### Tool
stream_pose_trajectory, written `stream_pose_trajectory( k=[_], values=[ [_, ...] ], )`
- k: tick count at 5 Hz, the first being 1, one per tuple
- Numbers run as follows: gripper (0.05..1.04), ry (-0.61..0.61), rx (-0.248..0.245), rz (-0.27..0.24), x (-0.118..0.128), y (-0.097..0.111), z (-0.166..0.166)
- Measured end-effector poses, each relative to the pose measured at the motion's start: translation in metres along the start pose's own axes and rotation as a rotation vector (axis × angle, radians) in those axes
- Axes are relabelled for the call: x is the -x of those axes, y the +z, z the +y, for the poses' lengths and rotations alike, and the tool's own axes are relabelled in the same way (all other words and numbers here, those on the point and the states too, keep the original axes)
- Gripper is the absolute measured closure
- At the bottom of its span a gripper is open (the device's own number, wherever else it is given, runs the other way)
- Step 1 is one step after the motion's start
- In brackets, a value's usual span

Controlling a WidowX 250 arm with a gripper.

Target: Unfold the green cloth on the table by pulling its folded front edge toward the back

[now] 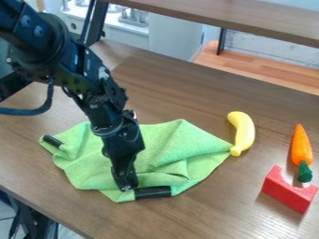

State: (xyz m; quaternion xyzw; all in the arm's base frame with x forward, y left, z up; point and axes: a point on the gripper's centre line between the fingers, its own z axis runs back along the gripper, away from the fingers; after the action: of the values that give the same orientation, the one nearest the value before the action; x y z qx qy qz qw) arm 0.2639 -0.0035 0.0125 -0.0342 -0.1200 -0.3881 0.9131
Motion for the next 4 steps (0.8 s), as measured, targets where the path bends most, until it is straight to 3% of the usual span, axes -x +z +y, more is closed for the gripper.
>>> stream_pose_trajectory(
  k=[1,2,4],
  values=[
    [0.909,-0.004,0.015,0.000,0.002,0.000,-0.001],
    [1.007,0.006,0.051,-0.008,0.005,0.005,-0.003],
    [1.020,0.092,0.072,-0.078,-0.009,0.039,0.020]
  ],
)
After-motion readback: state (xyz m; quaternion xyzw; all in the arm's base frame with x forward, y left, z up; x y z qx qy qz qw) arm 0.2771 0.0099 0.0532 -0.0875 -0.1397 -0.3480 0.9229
